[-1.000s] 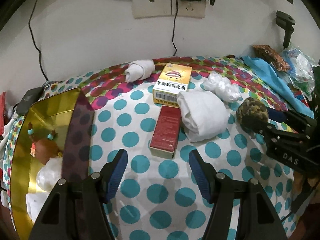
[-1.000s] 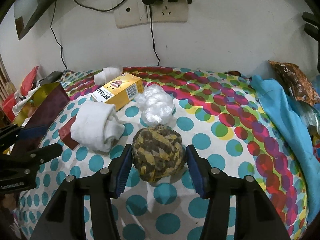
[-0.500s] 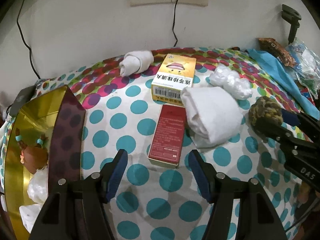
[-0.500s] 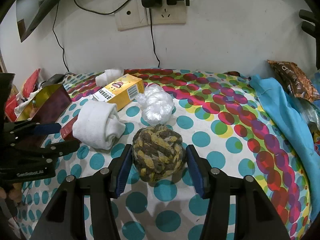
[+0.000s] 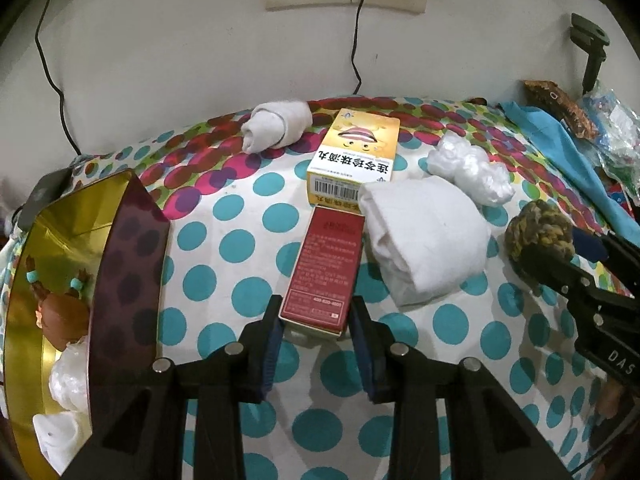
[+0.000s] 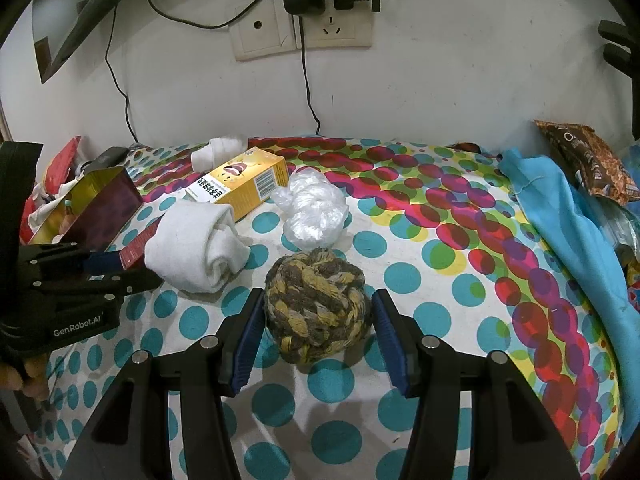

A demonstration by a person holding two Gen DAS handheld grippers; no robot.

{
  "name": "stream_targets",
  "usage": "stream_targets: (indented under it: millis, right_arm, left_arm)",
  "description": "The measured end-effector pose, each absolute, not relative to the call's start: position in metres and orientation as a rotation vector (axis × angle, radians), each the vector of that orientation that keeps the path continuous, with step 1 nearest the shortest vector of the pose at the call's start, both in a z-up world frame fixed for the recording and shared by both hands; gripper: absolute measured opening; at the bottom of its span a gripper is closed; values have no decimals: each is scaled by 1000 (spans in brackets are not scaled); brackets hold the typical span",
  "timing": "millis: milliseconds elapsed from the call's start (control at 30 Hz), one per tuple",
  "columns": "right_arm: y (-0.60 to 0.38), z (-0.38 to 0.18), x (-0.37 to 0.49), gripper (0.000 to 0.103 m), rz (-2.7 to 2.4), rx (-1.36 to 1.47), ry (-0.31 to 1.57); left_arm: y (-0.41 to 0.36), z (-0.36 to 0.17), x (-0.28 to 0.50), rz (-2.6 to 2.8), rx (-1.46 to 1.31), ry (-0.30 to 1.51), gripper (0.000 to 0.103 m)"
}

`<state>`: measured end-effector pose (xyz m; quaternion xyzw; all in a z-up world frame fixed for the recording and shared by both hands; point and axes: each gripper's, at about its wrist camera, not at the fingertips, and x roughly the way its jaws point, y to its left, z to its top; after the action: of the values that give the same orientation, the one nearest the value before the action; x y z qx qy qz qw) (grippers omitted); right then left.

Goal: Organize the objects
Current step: 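Grasp the red box with the left tool while right grasps the rope ball, then carry the red box into the gold tray and release it with left tool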

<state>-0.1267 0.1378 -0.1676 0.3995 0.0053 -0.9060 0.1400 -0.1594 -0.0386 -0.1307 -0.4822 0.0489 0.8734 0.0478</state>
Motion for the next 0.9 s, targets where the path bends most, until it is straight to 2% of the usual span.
stream_targets:
  millis: [433,900]
  right_arm:
    - [137,-168,-127,51,-2618,1155,17]
    - [137,-169,-128,51,-2618,1161,38]
  left_arm:
    - [-41,-113,-140,2727,-1434,158,33]
    - [-93,-79,-99,2887,-1385,91,33]
